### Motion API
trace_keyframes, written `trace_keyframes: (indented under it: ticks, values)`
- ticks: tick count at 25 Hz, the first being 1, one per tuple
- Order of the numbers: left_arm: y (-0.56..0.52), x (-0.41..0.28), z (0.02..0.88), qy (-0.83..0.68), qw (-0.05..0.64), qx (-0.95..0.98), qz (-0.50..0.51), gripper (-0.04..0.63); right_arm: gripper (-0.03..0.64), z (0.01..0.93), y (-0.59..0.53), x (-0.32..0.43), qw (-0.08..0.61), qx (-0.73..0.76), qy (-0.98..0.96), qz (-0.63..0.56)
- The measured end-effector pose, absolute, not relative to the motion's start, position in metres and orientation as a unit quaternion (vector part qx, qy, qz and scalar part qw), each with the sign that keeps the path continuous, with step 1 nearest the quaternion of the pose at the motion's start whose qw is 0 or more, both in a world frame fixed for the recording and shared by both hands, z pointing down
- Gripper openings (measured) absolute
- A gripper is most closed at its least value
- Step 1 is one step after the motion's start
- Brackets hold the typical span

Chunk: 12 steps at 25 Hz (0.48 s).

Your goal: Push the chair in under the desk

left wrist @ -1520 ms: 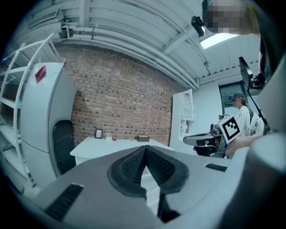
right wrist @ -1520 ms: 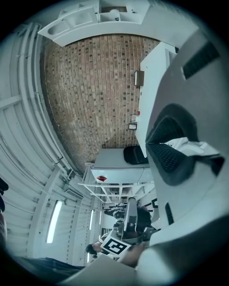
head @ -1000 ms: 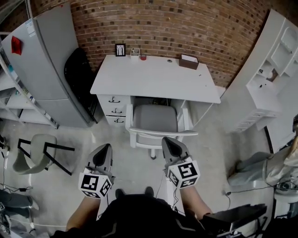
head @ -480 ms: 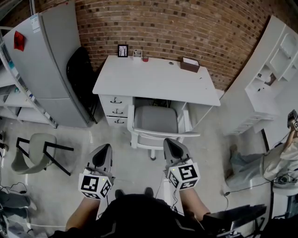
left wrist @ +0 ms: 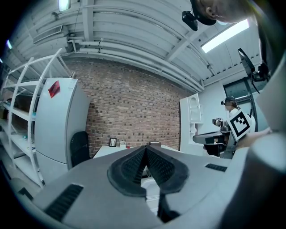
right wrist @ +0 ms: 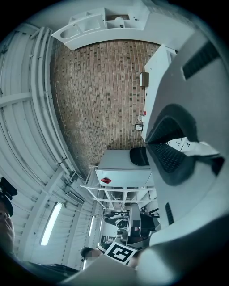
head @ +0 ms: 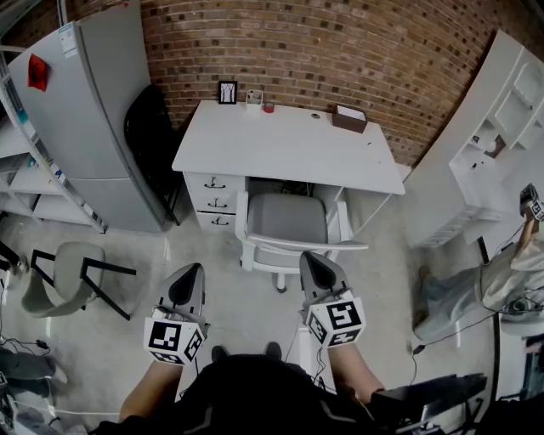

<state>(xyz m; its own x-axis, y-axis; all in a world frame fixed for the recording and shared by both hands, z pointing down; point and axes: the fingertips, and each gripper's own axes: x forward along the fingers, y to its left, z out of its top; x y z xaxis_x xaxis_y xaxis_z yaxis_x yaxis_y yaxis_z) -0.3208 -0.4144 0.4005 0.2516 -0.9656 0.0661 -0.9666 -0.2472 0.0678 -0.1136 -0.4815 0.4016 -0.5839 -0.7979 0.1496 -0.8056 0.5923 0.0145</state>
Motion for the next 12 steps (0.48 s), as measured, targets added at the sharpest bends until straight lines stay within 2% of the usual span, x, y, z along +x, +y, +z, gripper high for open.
trace_keyframes:
  ticks: [12]
  values:
    - [-0.4122, -0.3233, 0.4002, -0.610, 0.056, 0.791, 0.006, 0.008, 0.008, 0.3948, -0.4801, -0.1179, 0.069, 0.454, -0.888, 0.018]
